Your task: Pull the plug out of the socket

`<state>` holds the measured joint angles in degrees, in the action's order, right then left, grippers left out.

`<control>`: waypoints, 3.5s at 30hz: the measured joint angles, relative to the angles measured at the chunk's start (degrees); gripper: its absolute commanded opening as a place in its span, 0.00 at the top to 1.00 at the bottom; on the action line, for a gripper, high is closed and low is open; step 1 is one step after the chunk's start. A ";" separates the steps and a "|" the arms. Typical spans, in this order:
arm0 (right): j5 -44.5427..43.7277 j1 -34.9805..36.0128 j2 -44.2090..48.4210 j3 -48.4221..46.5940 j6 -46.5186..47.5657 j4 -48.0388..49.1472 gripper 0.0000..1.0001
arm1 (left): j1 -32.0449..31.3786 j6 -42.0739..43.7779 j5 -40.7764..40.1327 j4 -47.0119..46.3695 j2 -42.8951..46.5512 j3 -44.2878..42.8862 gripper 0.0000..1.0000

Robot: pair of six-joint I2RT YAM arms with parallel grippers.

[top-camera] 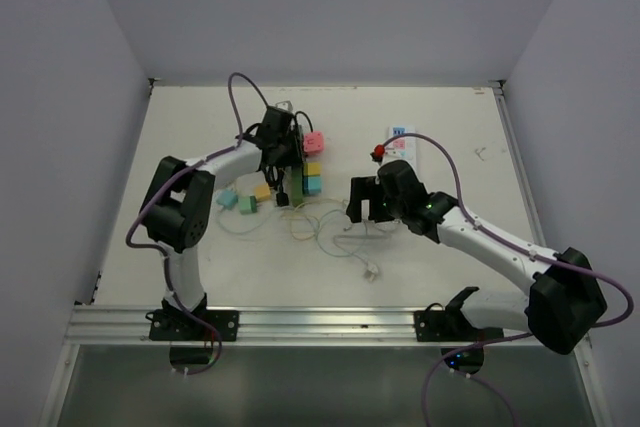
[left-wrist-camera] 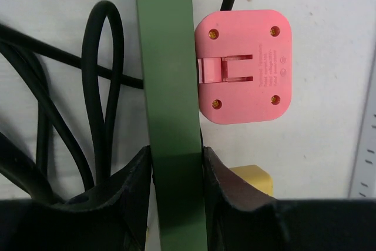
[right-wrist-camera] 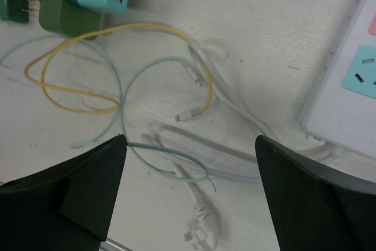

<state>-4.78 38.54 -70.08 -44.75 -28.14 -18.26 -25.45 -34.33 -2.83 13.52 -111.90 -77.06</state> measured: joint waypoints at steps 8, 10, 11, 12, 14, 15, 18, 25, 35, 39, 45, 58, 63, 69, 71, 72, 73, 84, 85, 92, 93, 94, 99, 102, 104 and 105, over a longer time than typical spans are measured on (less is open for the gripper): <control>3.37 -2.51 -7.06 -4.57 -5.92 5.92 0.08 | -0.20 -1.49 11.34 -9.68 8.09 11.47 1.00; 4.76 -4.22 -9.46 -5.62 -8.37 7.48 0.09 | -0.31 -1.60 12.90 -11.67 9.31 13.51 1.00; 5.51 -5.11 -10.62 -6.16 -9.66 8.15 0.10 | -0.37 -1.60 13.42 -12.41 9.88 14.47 1.00; 6.14 -5.86 -11.56 -6.49 -10.75 8.87 0.12 | -0.46 -1.60 13.92 -13.05 10.45 15.37 1.00; 7.54 -7.37 -13.88 -7.41 -13.07 10.23 0.12 | -0.63 -1.60 14.80 -14.14 11.30 16.87 1.00; 7.96 -7.93 -14.88 -7.87 -14.03 10.78 0.12 | -0.79 -1.49 15.13 -14.64 11.58 17.49 1.00; 9.35 -8.61 -17.64 -9.73 -16.37 12.13 0.12 | -1.25 -1.33 15.74 -16.00 12.09 18.82 1.00; 11.93 -8.63 -23.87 -15.61 -19.87 15.39 0.14 | -2.12 -0.33 17.03 -17.77 14.16 21.14 1.00; 15.06 -8.87 -30.23 -16.44 -22.43 20.37 0.35 | -2.27 1.07 17.75 -20.85 16.13 23.78 1.00; 16.20 -9.01 -30.71 -17.70 -22.45 21.94 0.40 | -2.38 1.60 18.01 -21.53 16.15 24.57 1.00; 17.81 -9.01 -31.63 -18.78 -22.58 24.22 0.53 | -2.34 2.45 17.99 -22.29 16.55 25.42 1.00; 19.63 -9.35 -32.87 -17.38 -23.98 27.69 1.00 | -2.47 1.60 16.06 -23.32 17.00 26.51 1.00; 19.85 -9.38 -32.22 -15.06 -24.11 29.00 1.00 | -2.34 -1.51 16.09 -24.06 17.00 28.17 1.00; 19.80 -9.42 -30.60 -12.11 -24.50 30.88 1.00 | -2.32 -5.05 16.55 -24.68 17.00 29.03 1.00; 19.78 -9.49 -29.99 -11.21 -24.76 31.67 1.00 | -2.32 -5.79 16.61 -24.85 17.00 29.09 1.00; 19.78 -9.55 -29.79 -10.84 -24.87 32.04 1.00 | -2.32 -6.14 16.68 -24.87 17.00 29.09 1.00; 19.82 -9.62 -29.57 -10.38 -25.00 32.52 1.00 | -2.32 -6.58 16.76 -24.92 17.00 29.14 1.00; 20.65 -10.38 -27.47 -8.15 -26.05 33.20 1.00 | -2.32 -8.74 17.75 -27.06 17.07 30.36 1.00; 20.74 -10.49 -27.15 -8.02 -26.12 33.20 1.00 | -2.32 -8.81 17.86 -27.28 17.20 30.40 1.00; 22.45 -11.67 -23.71 -7.13 -26.69 32.79 1.00 | -2.08 -9.70 14.49 -26.77 18.88 30.58 1.00; 24.00 -12.20 -22.53 -6.78 -26.69 32.30 1.00 | -0.98 -10.03 11.23 -25.94 18.71 30.71 1.00; 25.05 -12.66 -21.27 -6.49 -26.64 31.98 1.00 | 0.59 -10.08 8.24 -24.98 18.43 30.99 1.00; 28.87 -13.11 -16.90 -6.38 -25.94 31.45 1.00 | 5.11 -11.21 -0.17 -22.82 18.25 31.65 1.00; 29.51 -13.16 -15.52 -6.38 -25.05 30.62 1.00 | 5.03 -11.13 -1.07 -22.71 18.67 31.65 1.00; 29.53 -13.68 -15.45 -6.25 -24.72 29.99 1.00 | 4.96 -11.04 -0.94 -22.45 19.15 31.65 1.00; 29.53 -14.08 -15.50 -5.88 -24.72 29.88 1.00 | 4.96 -10.93 -0.74 -22.29 19.39 31.65 1.00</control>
<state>24.75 24.47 -85.58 -50.63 -52.86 11.62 -20.49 -45.25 -3.57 -8.78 -92.51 -45.41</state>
